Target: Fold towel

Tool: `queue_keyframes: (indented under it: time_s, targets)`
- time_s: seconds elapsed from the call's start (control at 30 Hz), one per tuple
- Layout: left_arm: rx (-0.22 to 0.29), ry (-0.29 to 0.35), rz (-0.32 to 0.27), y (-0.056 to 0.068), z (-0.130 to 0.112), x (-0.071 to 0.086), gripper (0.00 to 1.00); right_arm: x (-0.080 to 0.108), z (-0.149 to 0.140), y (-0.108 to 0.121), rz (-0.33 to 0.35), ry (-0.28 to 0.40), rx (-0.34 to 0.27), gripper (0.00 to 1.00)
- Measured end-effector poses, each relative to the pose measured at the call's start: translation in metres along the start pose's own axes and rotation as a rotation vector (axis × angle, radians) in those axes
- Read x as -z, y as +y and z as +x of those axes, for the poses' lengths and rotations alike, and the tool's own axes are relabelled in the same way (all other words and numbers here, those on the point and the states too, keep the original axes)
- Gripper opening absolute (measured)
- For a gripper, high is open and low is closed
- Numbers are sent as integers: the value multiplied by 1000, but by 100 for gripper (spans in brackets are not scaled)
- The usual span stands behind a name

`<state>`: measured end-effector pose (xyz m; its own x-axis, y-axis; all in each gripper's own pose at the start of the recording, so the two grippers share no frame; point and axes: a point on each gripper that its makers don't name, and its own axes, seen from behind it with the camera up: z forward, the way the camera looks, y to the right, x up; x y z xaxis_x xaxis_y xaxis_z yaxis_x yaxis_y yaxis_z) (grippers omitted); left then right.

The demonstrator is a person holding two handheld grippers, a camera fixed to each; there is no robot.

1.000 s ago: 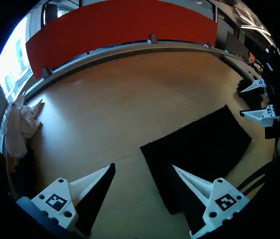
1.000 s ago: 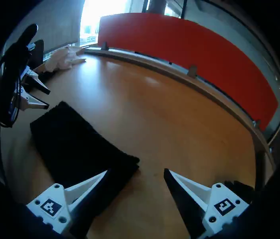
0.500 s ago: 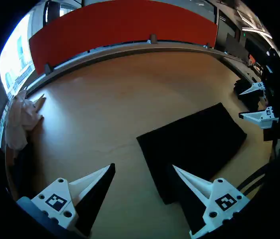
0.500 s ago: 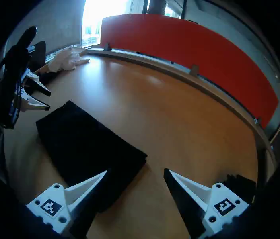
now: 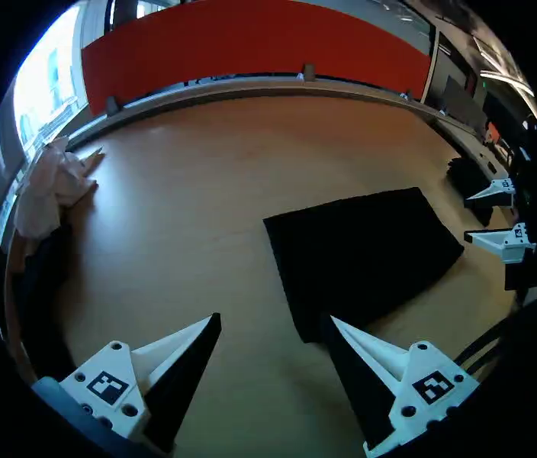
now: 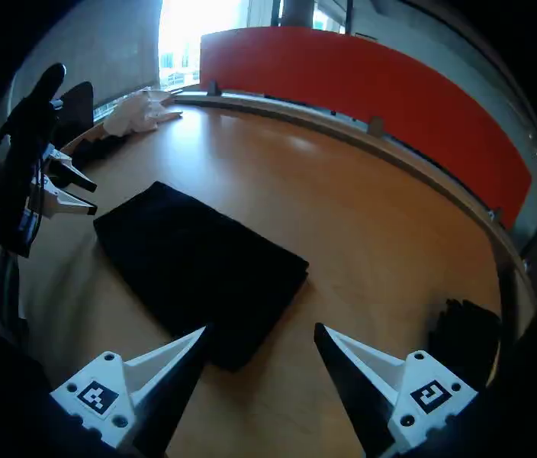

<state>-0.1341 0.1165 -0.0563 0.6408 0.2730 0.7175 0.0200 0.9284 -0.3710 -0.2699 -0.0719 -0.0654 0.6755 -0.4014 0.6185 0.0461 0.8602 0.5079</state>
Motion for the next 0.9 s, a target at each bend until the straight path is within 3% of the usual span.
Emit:
queue_keyframes:
  time_s: [0.4,0.67,0.9]
  targets:
    - [40,1,26,-7,-13,13,96,0,-4,-5,27,-5,18,100]
    - [98,10,55,-15,-23,29,96,-3,-8,-13,87,-22,85,100]
    - [116,7,79,-24,-31,38,96,-5,-15,-17,122,-49,135,100]
